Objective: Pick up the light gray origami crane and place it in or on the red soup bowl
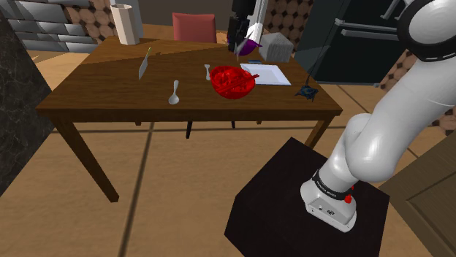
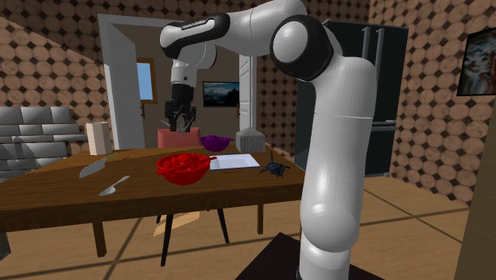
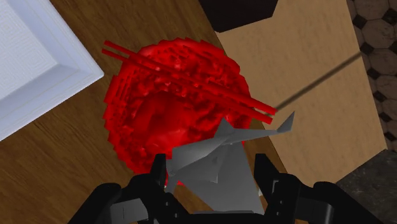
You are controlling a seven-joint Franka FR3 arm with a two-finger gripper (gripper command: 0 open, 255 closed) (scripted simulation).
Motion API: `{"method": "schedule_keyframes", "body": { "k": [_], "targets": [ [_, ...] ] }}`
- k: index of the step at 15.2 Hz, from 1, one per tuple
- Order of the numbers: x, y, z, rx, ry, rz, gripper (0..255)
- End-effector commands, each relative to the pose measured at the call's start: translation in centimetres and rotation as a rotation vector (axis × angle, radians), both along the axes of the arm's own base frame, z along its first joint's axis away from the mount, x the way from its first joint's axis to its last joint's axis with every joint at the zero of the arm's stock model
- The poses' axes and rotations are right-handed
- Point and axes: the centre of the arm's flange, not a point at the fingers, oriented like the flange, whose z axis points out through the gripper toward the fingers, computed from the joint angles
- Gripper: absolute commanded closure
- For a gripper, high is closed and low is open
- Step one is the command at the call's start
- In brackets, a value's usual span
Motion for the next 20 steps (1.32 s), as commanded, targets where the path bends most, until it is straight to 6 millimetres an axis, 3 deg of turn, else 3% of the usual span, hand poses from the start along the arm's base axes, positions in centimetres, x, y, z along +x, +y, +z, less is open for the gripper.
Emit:
{"method": "schedule_keyframes", "body": {
  "k": [1,9,17,18,20],
  "targets": [
    [0.1,0.1,-1.1,0.0,-0.001,0.0,255],
    [0.1,0.1,-5.4,0.0,-0.001,0.0,255],
    [0.1,0.1,-5.4,0.0,-0.001,0.0,255],
    [0.1,0.1,-5.4,0.0,-0.001,0.0,0],
    [0.1,0.1,-5.4,0.0,-0.001,0.0,0]
  ]
}}
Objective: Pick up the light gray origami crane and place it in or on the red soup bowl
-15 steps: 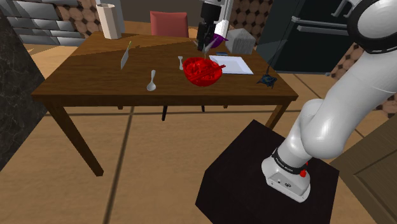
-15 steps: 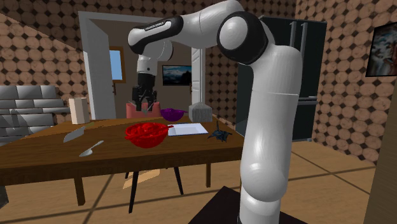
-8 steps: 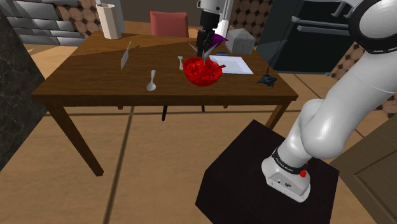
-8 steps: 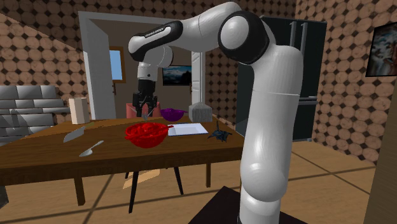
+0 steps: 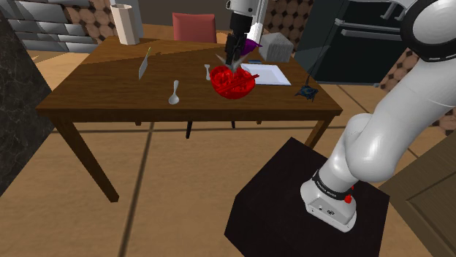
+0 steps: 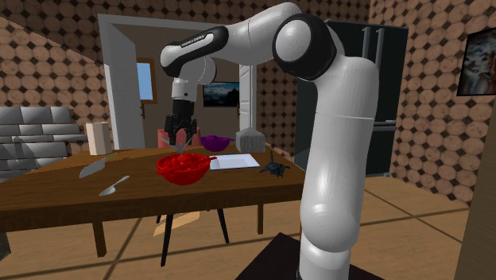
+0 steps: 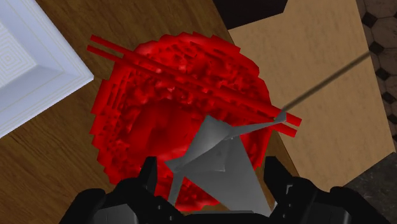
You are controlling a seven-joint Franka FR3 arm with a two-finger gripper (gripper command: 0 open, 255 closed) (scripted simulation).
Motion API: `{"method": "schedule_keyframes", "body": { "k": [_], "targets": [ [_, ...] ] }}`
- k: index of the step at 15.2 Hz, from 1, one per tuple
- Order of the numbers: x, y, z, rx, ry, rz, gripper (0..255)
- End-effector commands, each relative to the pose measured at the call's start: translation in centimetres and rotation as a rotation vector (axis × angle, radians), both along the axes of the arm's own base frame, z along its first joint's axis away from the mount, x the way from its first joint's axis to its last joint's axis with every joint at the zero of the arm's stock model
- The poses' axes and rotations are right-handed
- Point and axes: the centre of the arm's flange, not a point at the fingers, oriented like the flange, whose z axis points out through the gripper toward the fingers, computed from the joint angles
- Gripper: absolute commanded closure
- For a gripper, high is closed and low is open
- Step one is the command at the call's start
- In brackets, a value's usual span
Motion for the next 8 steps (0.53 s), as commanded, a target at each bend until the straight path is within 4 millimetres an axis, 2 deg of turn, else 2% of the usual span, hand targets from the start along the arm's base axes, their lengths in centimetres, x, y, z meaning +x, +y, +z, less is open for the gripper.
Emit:
{"method": "schedule_keyframes", "body": {
  "k": [1,3,7,8],
  "targets": [
    [0.0,0.0,0.0,0.0,0.0,0.0,0],
    [0.0,0.0,0.0,0.0,0.0,0.0,0],
    [0.2,-0.9,4.9,0.0,0.0,0.0,0],
    [0.2,-0.9,4.9,0.0,0.0,0.0,0]
  ]
}}
